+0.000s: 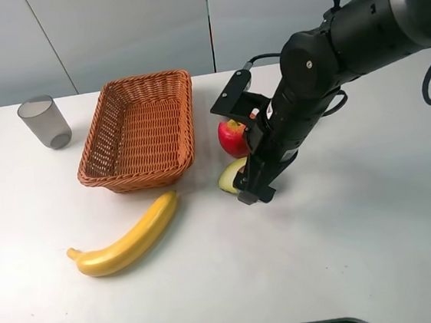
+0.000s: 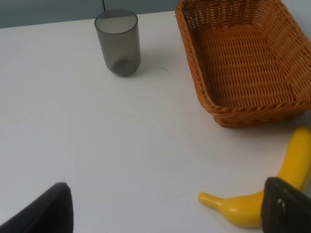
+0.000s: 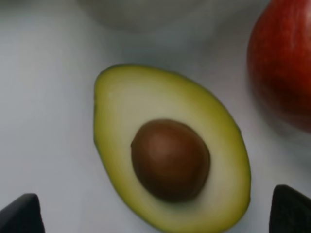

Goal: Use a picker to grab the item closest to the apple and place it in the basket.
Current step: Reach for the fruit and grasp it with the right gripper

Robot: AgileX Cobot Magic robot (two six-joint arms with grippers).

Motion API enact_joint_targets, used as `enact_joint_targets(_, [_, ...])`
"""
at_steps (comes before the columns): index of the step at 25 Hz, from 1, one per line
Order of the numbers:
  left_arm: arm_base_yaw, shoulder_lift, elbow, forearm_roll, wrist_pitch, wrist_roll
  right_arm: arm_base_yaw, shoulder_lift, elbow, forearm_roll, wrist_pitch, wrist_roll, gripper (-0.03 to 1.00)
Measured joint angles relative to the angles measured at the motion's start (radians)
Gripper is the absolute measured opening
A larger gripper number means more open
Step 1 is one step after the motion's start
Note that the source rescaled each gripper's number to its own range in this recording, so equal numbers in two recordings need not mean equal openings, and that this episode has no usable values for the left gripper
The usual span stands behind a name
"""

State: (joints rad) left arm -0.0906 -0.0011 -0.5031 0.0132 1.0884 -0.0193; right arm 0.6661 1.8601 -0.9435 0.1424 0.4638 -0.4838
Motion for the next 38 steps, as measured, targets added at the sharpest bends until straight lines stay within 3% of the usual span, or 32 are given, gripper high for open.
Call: enact_joint_targets(38, [0.000, 0.000, 0.000, 0.000, 0.000, -0.002, -0.027, 0.122, -0.004, 0.011, -0.140, 0.012, 1.00])
